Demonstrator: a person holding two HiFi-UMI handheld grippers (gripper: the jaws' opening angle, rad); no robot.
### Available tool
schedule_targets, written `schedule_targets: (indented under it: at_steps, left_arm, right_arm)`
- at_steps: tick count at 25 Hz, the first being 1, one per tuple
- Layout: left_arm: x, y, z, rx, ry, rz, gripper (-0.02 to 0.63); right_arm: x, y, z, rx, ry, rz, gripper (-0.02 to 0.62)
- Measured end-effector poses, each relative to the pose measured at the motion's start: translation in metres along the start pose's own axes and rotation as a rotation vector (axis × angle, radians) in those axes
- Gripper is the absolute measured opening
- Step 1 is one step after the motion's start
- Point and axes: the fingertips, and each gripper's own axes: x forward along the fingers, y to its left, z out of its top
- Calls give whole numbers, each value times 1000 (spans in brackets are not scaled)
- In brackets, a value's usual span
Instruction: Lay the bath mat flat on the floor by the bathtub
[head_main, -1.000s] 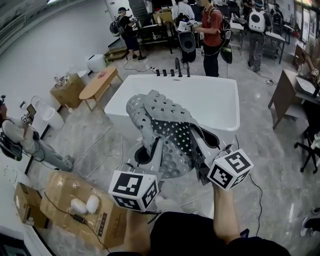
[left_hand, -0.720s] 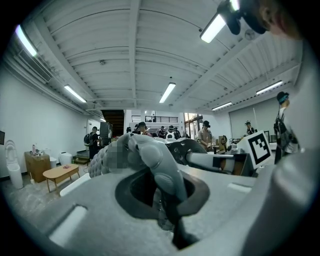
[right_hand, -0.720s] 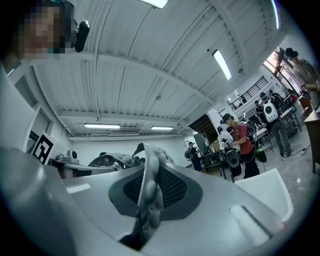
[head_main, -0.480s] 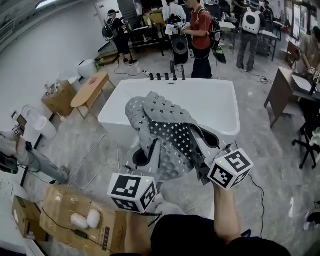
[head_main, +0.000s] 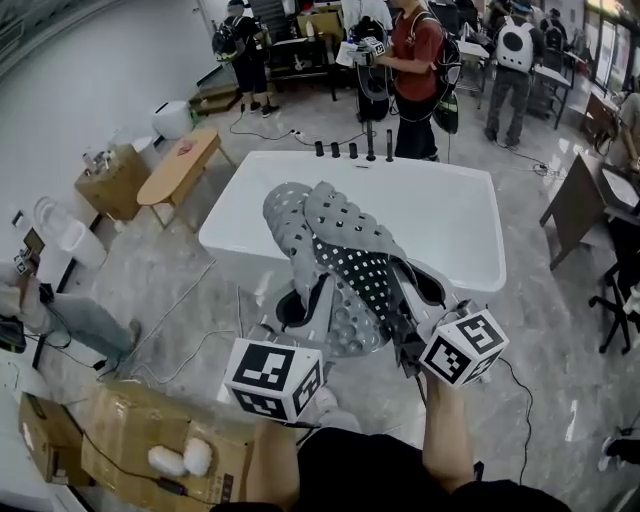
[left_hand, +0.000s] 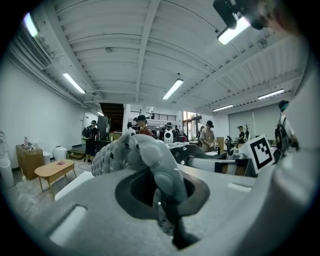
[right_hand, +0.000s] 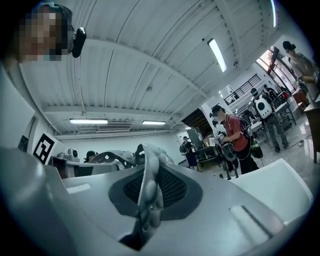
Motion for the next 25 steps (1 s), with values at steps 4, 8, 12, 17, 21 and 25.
schedule_targets:
  at_steps: [4, 8, 12, 17, 21, 25]
  left_arm:
    - [21, 53, -6, -28, 26, -15, 20]
    - [41, 84, -16, -63, 65, -37, 20]
    - [47, 118, -26, -76, 78, -51, 20]
    - [52, 163, -42, -96, 106, -87, 20]
    - [70, 177, -55, -115, 143, -121, 20]
    - [88, 167, -63, -166, 167, -165, 20]
  right_arm:
    - [50, -1, -20, 8, 38, -28, 20]
    - [81, -14, -34, 24, 61, -56, 20]
    - [110, -18, -49, 41, 79, -87, 20]
    - [141, -12, -70, 43, 101, -141, 21]
    - [151, -23, -86, 59, 137, -195, 20]
    - [148, -39, -89, 75, 161, -237, 21]
